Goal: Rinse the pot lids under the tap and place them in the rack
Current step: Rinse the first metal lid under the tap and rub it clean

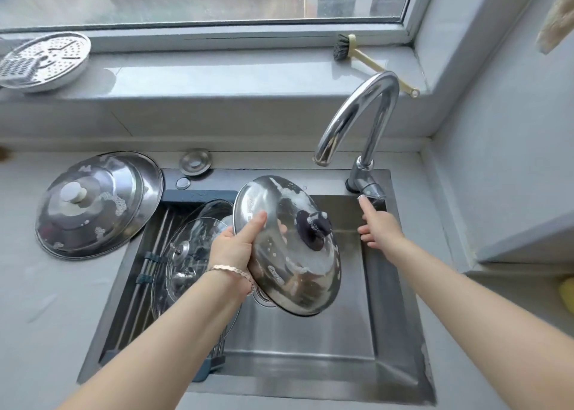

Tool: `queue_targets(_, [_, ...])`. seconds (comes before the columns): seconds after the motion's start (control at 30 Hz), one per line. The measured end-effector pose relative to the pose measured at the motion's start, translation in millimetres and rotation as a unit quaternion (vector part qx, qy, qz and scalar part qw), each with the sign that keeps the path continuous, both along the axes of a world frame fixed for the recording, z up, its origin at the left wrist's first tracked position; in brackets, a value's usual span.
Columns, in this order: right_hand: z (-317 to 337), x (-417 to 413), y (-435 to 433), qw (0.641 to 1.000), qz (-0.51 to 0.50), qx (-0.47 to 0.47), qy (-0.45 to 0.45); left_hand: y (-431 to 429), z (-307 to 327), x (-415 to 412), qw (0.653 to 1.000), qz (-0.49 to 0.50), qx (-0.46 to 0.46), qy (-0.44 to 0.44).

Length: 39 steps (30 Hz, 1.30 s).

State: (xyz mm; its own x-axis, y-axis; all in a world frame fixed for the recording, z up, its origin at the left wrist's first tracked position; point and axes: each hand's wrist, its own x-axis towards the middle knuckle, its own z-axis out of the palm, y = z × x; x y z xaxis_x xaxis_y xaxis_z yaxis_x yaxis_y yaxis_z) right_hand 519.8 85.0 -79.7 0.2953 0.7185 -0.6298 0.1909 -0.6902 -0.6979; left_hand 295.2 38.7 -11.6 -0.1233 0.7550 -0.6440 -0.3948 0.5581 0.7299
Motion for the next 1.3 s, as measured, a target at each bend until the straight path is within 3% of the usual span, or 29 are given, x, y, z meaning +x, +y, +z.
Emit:
queue_targets(0.3, [-2,-16,39,0.992,0.02,-0.049,-0.111,-4,5,-5,1.0,0.003,0.011,-0.01])
queue_targets(0.63, [-13,-12,35,0.985,0.017,-0.051,-0.164,4,2,3,1.0,-0.008,0.024,0.011])
queue_targets(0.93, [-15,-6,28,0.989,0.037,-0.039,-0.138,9,6,4,0.999,-0.004,0.038,0.001])
queue_targets(1.03, [9,-24,18,0.988,0.097,-0.062,-0.103,7,12,0,0.999,0.006,0.046,-0.002])
queue_targets(1.2, [52,-74,-17,0.95,0.232,0.169,-0.125,1,18,-7,0.998,0.022,0.061,0.024])
queue_targets(1.3, [65,-89,-17,0.94,0.231,0.188,-0.166,-5,18,-14,0.996,0.035,0.065,0.058])
